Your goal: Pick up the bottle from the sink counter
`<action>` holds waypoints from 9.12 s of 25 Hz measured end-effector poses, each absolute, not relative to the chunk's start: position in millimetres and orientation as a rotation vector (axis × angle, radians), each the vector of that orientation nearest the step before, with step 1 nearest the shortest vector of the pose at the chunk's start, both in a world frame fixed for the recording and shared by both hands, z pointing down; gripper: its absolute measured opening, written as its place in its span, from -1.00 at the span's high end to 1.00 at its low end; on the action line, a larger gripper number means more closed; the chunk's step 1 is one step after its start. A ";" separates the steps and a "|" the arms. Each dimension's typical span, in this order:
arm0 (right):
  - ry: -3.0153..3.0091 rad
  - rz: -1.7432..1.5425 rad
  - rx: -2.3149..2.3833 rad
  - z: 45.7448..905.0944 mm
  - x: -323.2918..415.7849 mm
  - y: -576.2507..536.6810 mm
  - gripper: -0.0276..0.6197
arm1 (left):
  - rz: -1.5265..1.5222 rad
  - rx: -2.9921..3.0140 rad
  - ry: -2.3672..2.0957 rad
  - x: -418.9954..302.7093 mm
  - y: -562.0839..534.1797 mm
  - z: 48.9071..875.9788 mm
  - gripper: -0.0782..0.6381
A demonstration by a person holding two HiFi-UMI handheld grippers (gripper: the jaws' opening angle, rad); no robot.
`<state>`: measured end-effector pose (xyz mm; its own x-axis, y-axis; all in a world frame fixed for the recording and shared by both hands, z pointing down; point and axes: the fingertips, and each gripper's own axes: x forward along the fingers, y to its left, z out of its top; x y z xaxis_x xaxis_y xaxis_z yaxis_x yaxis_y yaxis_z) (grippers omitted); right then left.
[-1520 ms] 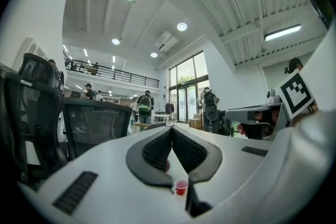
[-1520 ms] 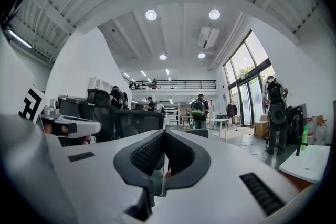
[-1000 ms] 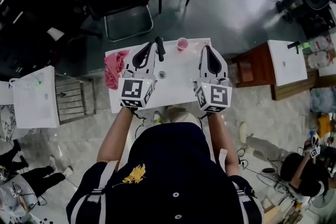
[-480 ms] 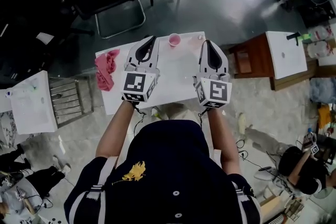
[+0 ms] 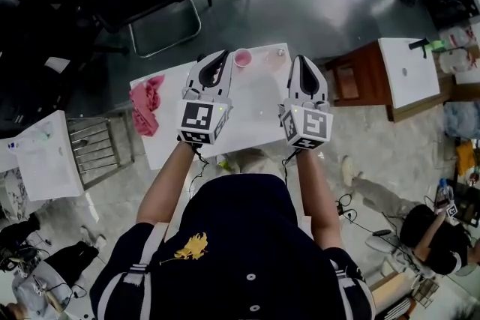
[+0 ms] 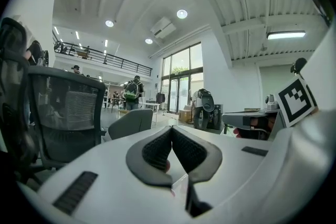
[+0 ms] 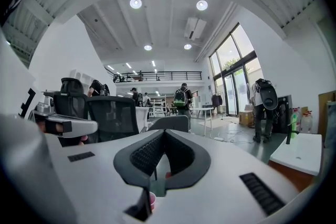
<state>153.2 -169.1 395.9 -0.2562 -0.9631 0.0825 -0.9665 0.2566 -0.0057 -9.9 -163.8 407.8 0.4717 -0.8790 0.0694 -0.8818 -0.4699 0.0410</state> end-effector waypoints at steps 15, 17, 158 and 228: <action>-2.457 0.139 1.819 440.5 158.6 -204.0 0.83 | 0.107 2.584 -1.558 -2.0 -206.0 444.2 0.73; -2.448 0.156 1.814 451.6 159.5 -211.5 0.83 | 0.120 2.575 -1.554 -1.2 -213.1 451.9 0.73; -2.053 0.400 1.591 738.8 176.9 -312.2 -0.43 | 0.200 2.482 -1.487 23.9 -237.8 535.7 0.73; -2.568 0.188 1.328 380.2 -15.9 11.5 -0.43 | -0.005 2.480 -1.867 -143.5 41.8 382.0 0.73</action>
